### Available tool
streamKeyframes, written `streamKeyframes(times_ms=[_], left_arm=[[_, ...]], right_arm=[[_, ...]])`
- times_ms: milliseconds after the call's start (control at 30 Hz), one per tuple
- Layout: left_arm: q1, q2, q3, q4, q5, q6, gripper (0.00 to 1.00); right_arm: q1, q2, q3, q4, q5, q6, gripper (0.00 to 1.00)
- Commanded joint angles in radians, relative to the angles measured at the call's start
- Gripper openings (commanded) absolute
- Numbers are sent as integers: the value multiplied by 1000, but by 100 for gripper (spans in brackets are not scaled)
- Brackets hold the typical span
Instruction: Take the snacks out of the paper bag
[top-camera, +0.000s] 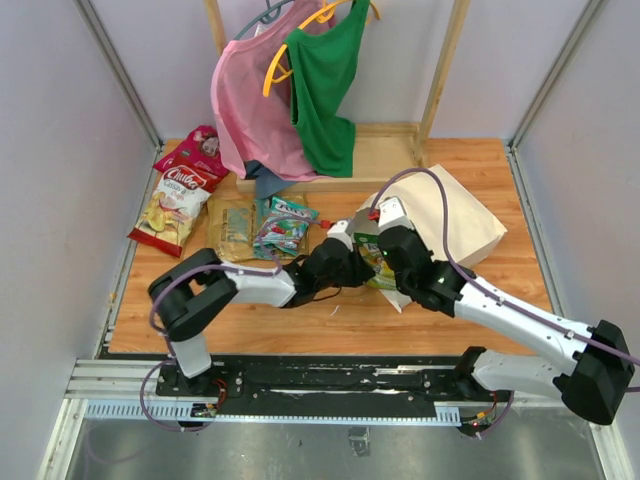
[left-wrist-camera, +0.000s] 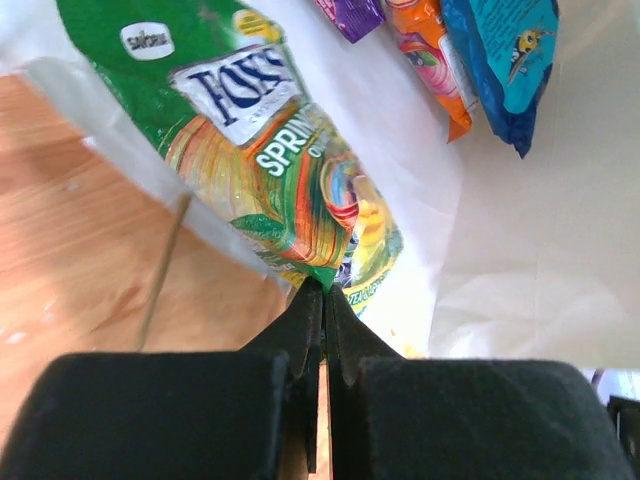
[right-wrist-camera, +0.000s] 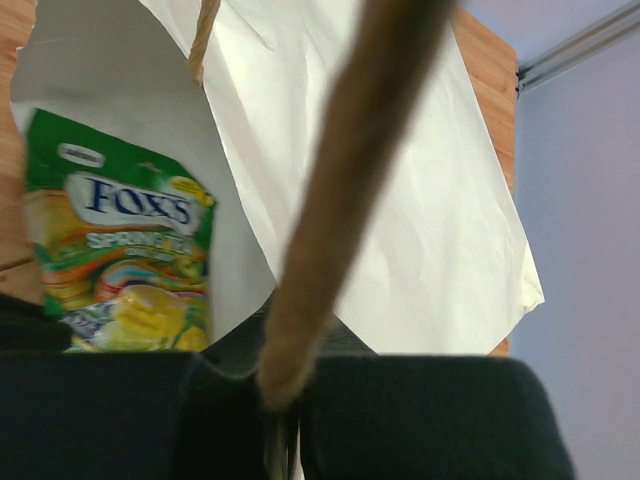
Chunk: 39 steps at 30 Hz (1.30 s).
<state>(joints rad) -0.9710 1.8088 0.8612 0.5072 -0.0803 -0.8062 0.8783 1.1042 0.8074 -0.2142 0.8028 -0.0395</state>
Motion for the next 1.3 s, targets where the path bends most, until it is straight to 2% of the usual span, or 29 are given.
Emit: streamKeyframes(times_ms=[0,200,367,533,667,733,800,900,967,1133,1200,1267], left_arm=[[-6,-205,-108,-24,-99,89,1],[44,-466,-263,-102,-120,112,0],[171,-707,-359,-229,-87,81,0],[312,-946,-374,-468,-140,66,0],[438,-1048,-375,-570,-129,72,0],[523,-1060,-379,-568,-67,99,0],[634,-1049,-387,-517,60,117,1],[817,-965,-392,-393,302,71,1],[898,-887,-365,-324,423,54,1],[917,-712,-227,-297,514,109,0],[917,-714,-241,-248,511,65,1],[917,-763,-269,-252,440,36,1]], right_arm=[[-20,-28,-13,27,-14,29,1],[-30,-46,-22,28,-38,38,1],[-36,-54,-27,28,-50,41,1],[-40,-59,-30,29,-68,46,1],[-41,-57,-29,29,-80,47,1],[-42,-57,-28,28,-86,49,1],[-42,-55,-29,29,-91,50,1],[-42,-55,-30,29,-95,50,1],[-42,-55,-30,26,-94,51,1],[-42,-53,-32,26,-99,52,1],[-42,-51,-32,22,-96,50,1],[-42,-53,-33,19,-93,49,1]])
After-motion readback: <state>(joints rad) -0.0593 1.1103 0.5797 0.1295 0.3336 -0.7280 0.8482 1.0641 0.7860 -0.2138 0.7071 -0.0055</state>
